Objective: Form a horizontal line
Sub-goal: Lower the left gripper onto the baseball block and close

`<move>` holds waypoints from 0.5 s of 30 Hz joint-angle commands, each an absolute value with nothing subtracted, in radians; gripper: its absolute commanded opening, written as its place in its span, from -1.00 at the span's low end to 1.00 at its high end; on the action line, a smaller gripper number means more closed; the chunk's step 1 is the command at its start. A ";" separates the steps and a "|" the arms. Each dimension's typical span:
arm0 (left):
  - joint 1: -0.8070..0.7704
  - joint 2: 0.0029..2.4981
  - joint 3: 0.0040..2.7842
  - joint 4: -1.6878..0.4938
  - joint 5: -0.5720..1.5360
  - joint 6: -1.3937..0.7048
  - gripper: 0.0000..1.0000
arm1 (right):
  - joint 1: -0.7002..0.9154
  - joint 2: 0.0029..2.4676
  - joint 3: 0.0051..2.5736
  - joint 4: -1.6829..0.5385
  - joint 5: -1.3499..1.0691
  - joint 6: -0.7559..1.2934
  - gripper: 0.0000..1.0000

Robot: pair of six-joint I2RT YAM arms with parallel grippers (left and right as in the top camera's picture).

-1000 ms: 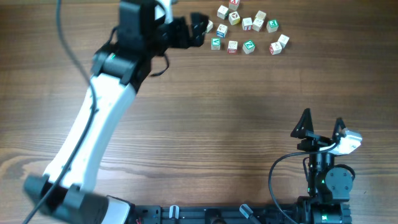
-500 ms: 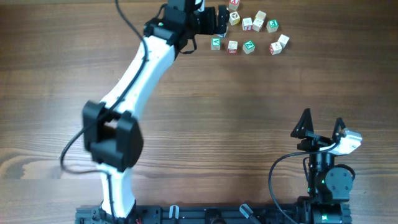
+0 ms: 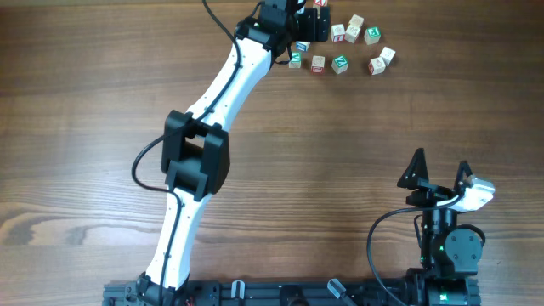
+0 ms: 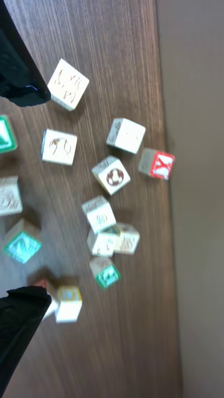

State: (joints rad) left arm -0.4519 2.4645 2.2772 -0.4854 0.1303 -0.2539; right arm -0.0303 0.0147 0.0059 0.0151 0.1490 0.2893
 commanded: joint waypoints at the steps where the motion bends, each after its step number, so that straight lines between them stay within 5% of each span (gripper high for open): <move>1: -0.447 2.520 2.312 -0.479 0.106 -0.199 0.90 | -0.039 0.014 0.005 0.020 0.133 0.281 0.99; 15: -0.450 2.631 2.312 -0.413 0.084 -0.160 0.82 | -0.039 0.014 0.005 0.020 0.133 0.281 0.99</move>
State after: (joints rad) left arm -0.4519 2.5935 2.2829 -0.4389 0.1001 -0.1837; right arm -0.0303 0.0147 0.0059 0.0151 0.1490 0.2893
